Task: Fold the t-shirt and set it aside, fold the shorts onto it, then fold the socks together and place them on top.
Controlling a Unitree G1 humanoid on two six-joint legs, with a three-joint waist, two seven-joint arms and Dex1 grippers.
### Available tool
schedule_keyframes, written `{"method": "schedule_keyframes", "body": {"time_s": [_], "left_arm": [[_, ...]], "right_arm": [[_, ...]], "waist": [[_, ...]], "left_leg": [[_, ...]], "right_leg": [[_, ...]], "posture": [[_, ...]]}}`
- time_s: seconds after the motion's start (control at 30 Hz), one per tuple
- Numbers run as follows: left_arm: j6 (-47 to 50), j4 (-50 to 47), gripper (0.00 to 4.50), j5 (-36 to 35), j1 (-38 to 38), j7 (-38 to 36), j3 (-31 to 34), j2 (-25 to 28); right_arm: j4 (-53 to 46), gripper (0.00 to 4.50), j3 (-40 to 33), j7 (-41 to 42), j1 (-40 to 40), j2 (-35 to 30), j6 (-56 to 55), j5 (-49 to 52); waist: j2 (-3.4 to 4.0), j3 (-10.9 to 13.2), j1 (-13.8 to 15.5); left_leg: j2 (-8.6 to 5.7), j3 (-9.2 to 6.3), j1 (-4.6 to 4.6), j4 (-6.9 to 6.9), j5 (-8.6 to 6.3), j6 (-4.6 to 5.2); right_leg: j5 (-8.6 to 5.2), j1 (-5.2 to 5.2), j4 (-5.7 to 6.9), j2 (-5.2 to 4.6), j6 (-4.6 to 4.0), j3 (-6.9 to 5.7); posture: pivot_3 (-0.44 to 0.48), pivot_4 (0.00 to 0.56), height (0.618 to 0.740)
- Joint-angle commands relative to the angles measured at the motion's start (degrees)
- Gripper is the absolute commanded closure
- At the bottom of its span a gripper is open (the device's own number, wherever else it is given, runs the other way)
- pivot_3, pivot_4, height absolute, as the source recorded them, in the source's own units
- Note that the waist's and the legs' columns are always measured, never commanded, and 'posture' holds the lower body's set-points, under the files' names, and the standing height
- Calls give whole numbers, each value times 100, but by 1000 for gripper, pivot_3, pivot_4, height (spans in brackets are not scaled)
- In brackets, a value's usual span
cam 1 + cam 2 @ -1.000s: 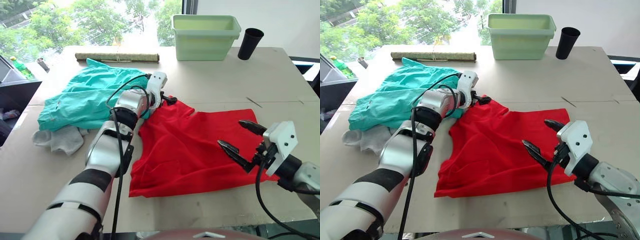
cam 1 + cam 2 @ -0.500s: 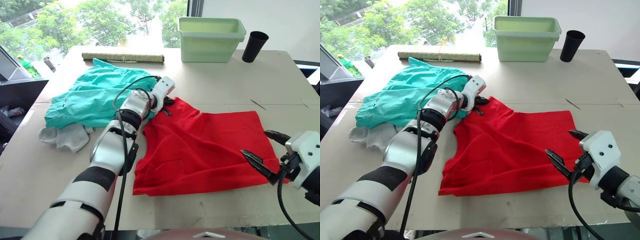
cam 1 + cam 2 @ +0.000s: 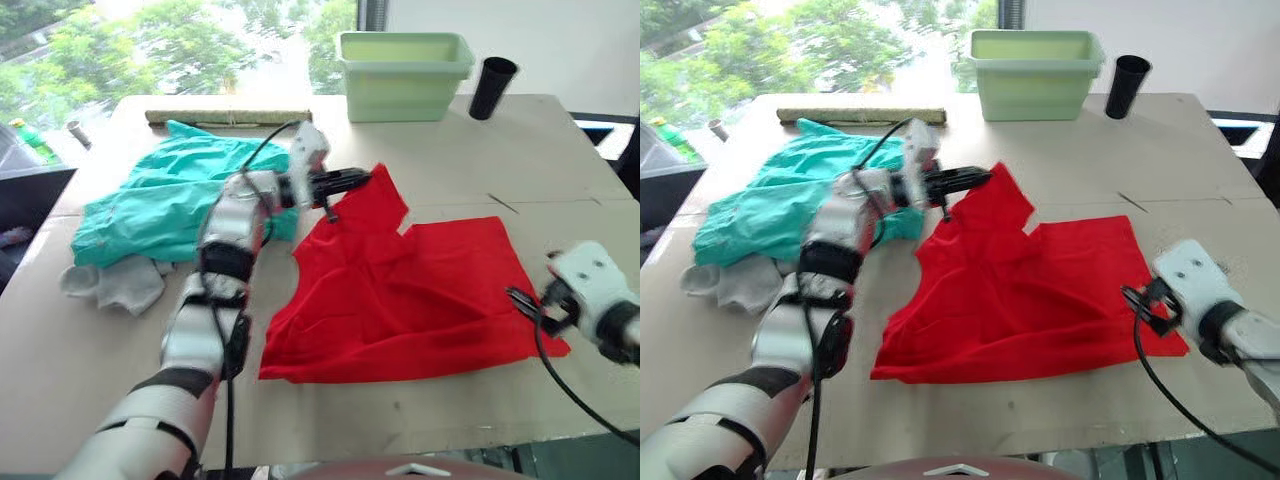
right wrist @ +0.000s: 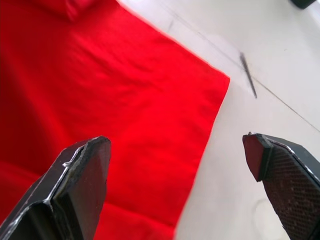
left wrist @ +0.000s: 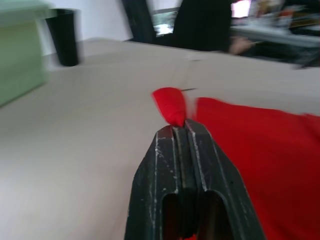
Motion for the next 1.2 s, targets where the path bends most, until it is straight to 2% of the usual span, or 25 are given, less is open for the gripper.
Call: {"method": "schedule_keyframes", "body": {"time_s": [0.03, 0.17, 0.3, 0.37, 0.47, 0.67, 0.9, 1.03, 1.2], "left_arm": [[755, -1826, 4465, -563, 614, -299, 47, 561], [1237, -3038, 4465, -866, 1375, -12, 154, 878], [1290, -3387, 4465, -922, 1630, 260, 235, 967], [1879, -3936, 4465, -1618, 2019, -38, 534, 1345], [2316, -4485, 4465, -2273, 2643, -589, 874, 2042], [2904, -4824, 4465, -2947, 2893, -358, 1060, 2379], [2835, -4774, 4465, -2978, 3046, -229, 1068, 2404], [2738, -4796, 4465, -2965, 3145, -282, 1059, 2408], [2762, -4904, 4465, -3073, 3339, -442, 1083, 2560]], "right_arm": [[580, 0, 876, 271, -1056, -212, 53, -464], [1358, 0, 1857, 688, -1915, -331, -280, -1155], [1820, 0, 2157, 993, -2349, -193, -465, -1423], [2681, 0, 2548, 1207, -2909, -82, -959, -1839], [3585, 0, 2876, 1401, -3405, 100, -1428, -2231], [4326, 0, 2675, 1773, -3522, 216, -1980, -2386], [4436, 0, 2498, 1976, -3495, 373, -2291, -2503], [4707, 0, 2541, 1944, -3621, 386, -2901, -2793], [4929, 0, 2577, 2149, -3787, 498, -3142, -2923]], "waist": [[-1, 2, -27], [11, 4, 68], [12, 7, 118], [12, 7, 119], [17, 12, -72], [29, 16, 18], [30, 17, 30], [30, 17, 42], [32, 18, 31]], "left_leg": [[1, -3, 2, 0, 5, -7], [4, -2, 4, -2, 9, -13], [1, -3, 3, 4, 7, -13], [0, -3, 2, 5, 5, -16], [4, 6, 7, 1, -4, -34], [7, -2, 10, -5, 20, -31], [8, -3, 13, -1, 8, -56], [7, -2, 12, -2, 8, -55], [8, -2, 12, -2, 10, -55]], "right_leg": [[0, 0, 0, 6, 0, 0], [-1, 4, -1, 9, -1, -1], [-1, 5, -3, 6, 1, -2], [0, 5, -4, 4, 1, -2], [0, 4, -1, 4, 1, 2], [-1, 4, 3, 11, 0, -5], [0, 5, 6, 11, 0, -5], [0, 5, 6, 12, 0, -6], [0, 5, 6, 12, 0, -5]], "posture": [[0, 150, 727], [0, 150, 727], [0, 150, 727], [0, 150, 727], [0, 150, 727], [0, 150, 727], [0, 150, 727], [0, 150, 727], [0, 150, 727]]}}
